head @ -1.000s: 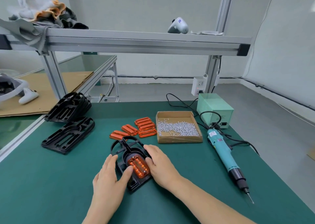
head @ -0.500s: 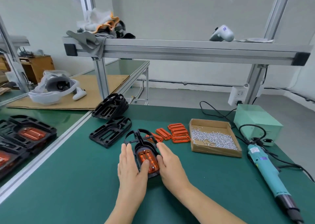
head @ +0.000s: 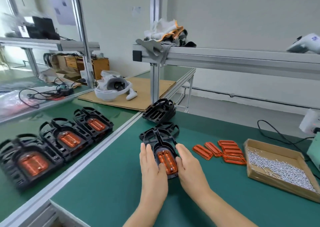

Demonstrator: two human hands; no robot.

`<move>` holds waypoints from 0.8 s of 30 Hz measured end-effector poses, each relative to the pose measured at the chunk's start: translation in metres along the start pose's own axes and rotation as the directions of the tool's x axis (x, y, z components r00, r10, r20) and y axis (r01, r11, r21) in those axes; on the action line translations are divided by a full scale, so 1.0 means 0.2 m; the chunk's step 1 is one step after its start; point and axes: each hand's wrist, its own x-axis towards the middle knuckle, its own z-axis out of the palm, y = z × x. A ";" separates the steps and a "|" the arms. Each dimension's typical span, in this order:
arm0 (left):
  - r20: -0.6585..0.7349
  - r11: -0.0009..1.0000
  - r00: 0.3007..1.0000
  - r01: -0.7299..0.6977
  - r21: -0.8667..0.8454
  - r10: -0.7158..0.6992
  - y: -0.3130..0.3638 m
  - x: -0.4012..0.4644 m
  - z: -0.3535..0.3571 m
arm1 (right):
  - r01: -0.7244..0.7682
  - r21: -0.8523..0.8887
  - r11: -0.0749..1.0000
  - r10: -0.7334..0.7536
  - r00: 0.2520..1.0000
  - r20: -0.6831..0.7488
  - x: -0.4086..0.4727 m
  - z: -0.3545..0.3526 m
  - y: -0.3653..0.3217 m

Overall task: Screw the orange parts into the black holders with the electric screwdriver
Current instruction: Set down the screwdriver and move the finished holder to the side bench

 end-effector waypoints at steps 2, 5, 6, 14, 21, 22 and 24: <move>-0.025 1.000 1.000 0.012 0.004 -0.012 -0.01 0.02 -0.04 | 0.018 -0.004 1.000 -0.018 1.000 0.014 0.03 0.04 -0.03; -0.059 1.000 0.998 0.015 -0.007 -0.015 -0.03 0.06 -0.11 | 0.046 0.009 0.999 -0.046 0.998 0.037 0.08 0.11 -0.06; -0.070 1.000 0.997 0.013 -0.013 -0.014 -0.04 0.08 -0.13 | 0.059 0.012 0.998 -0.059 0.997 0.045 0.10 0.13 -0.08; -0.193 1.000 0.981 -0.018 -0.014 0.015 -0.08 0.20 -0.30 | 0.145 0.008 0.989 -0.145 0.981 0.132 0.28 0.29 -0.20; -0.327 0.999 0.944 -0.036 0.019 0.040 -0.15 0.34 -0.48 | 0.225 0.016 0.974 -0.224 0.958 0.181 0.44 0.49 -0.35; -0.353 0.999 0.935 -0.039 0.022 0.044 -0.16 0.37 -0.51 | 0.230 0.028 0.973 -0.232 0.955 0.183 0.47 0.52 -0.37; -0.407 0.999 0.912 -0.044 0.024 0.050 -0.17 0.43 -0.55 | 0.212 0.034 0.977 -0.215 0.956 0.201 0.53 0.59 -0.41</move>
